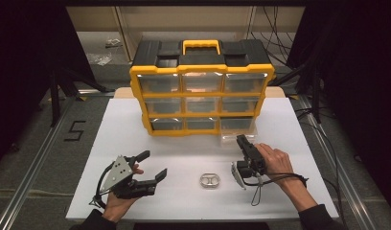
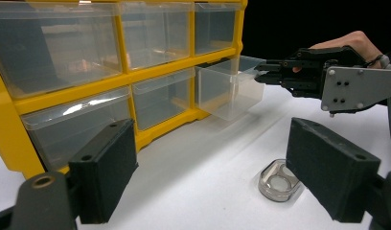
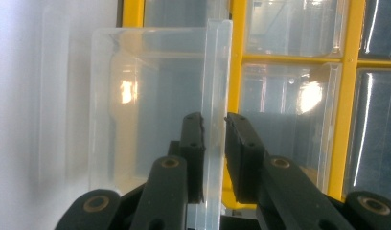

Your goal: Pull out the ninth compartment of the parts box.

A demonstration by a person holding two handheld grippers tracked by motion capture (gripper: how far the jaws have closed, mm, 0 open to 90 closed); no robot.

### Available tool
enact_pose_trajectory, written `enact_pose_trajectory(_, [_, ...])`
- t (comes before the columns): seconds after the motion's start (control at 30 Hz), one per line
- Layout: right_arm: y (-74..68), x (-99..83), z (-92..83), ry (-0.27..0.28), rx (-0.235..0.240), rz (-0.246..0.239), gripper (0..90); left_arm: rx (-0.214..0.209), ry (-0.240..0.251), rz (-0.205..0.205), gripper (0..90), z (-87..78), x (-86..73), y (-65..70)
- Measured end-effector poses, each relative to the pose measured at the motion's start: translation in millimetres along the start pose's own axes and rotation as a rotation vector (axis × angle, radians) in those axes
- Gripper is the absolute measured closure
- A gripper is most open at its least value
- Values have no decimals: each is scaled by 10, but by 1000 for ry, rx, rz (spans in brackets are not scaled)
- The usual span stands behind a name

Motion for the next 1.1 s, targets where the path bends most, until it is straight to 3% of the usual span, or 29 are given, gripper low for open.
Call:
enact_pose_trajectory(1.0, [-38, 26, -50, 19, 6, -10, 771, 0, 0, -2, 174, 4, 2, 1])
enact_pose_trajectory(1.1, [-41, 32, -48, 17, 18, -6, 725, 0, 0, 0, 174, 3, 1, 2])
Point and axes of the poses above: each handheld gripper's, and its own axes: z roughly forward along the jaws, x roughly out of its top, y roughly to its right, the point moved 3 cm from there along z, roughly forward along the jaws, and after that the axes turned 13 degrees about -z, right-handed, at the moved point
